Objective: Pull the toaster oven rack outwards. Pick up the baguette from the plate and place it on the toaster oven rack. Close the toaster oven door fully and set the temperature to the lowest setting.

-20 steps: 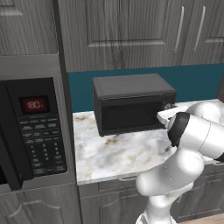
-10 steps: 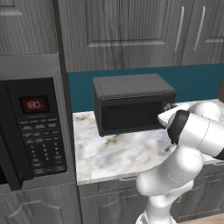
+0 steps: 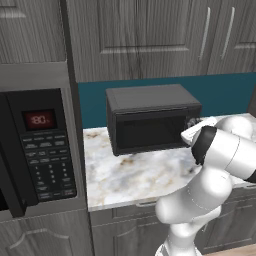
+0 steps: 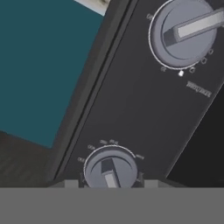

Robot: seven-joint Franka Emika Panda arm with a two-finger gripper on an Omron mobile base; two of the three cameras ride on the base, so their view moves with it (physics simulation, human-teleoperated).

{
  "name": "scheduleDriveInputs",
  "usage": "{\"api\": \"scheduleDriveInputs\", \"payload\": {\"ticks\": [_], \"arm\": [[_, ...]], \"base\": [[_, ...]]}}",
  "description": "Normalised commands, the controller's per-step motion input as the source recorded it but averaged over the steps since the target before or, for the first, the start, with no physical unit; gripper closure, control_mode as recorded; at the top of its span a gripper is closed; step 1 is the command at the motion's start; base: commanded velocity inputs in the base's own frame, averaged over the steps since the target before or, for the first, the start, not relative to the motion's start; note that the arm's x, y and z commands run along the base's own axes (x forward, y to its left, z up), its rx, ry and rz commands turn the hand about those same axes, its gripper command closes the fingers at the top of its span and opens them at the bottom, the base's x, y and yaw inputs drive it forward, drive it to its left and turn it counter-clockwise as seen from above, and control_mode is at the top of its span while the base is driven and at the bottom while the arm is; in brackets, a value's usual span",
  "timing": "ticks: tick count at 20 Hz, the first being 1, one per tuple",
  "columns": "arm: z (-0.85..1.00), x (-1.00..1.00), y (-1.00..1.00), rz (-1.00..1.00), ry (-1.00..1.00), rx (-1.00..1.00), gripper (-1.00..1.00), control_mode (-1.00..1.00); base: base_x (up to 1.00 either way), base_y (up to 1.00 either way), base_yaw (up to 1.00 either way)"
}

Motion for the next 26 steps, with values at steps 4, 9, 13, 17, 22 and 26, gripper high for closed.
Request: {"api": "scheduleDriveInputs", "payload": {"ticks": [4, 9, 13, 17, 22, 26], "arm": [[0.0, 0.0, -0.08, -0.04, 0.0, -0.14, 1.0, -1.0], [0.0, 0.0, -0.09, -0.08, 0.0, -0.17, 1.0, -1.0], [0.0, 0.0, -0.09, -0.07, 0.0, -0.15, 1.0, -1.0], [0.0, 0.0, -0.02, -0.06, 0.0, -0.16, 1.0, -1.0], [0.0, 0.0, -0.02, -0.04, -0.01, -0.16, 1.0, -1.0], [0.0, 0.0, -0.05, -0.04, 0.0, -0.19, 1.0, -1.0]], "base": [[0.0, 0.0, 0.0], [0.0, 0.0, 0.0], [0.0, 0.0, 0.0], [0.0, 0.0, 0.0], [0.0, 0.0, 0.0], [0.0, 0.0, 0.0]]}}
